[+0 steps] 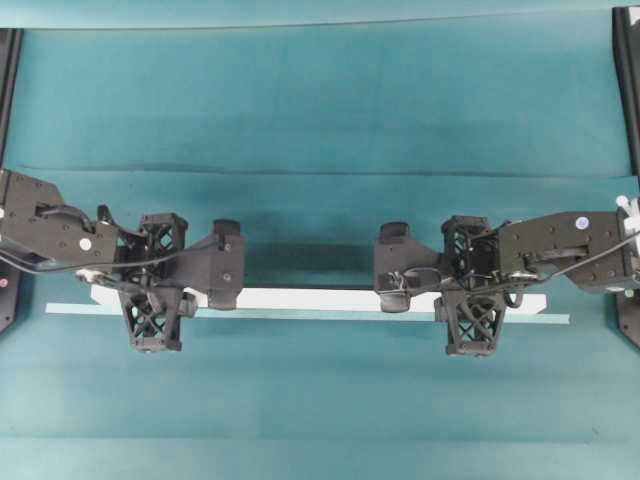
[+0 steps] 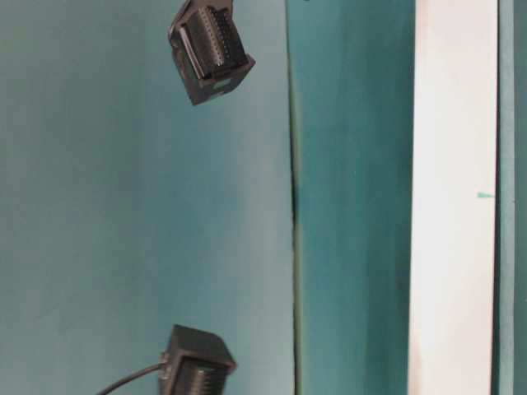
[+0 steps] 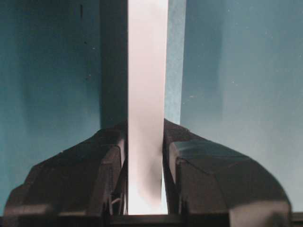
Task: Lift a wooden board with both hands.
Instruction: 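Lift the board with both grippers and move it back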
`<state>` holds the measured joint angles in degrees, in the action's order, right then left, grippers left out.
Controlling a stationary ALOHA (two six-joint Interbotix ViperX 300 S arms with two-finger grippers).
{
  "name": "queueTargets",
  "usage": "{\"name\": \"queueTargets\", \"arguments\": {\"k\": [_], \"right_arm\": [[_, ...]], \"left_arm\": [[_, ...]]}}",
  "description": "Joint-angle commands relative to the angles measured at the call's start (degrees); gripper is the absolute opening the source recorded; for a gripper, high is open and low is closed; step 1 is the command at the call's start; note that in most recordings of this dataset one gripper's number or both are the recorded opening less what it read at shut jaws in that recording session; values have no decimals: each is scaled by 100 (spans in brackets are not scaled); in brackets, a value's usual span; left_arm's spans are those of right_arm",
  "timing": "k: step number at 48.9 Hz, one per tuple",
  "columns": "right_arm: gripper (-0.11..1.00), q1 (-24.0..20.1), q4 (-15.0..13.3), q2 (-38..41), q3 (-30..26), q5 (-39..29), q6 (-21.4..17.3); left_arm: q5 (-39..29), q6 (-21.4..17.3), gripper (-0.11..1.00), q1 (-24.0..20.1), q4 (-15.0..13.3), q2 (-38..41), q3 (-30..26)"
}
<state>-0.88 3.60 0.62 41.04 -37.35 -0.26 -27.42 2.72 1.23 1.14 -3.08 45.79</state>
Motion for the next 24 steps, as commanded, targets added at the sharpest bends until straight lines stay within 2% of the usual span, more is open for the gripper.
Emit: {"name": "queueTargets", "arguments": {"k": [1,7,16,24], "right_arm": [[21,44,9,-114,-141,-105,-44],[21,114,9,-308,-308,-413,-53],[21,211,9,-624,-729,-1318,-53],[21,272,9,-817,-993,-1811,-62]], "left_arm": [[-70,9,17,-18,18,-202,-141],[-475,18,17,-18,9,-431,-255],[-1011,9,17,-62,18,-800,-501],[-1600,-9,17,-132,9,-1116,-809]]}}
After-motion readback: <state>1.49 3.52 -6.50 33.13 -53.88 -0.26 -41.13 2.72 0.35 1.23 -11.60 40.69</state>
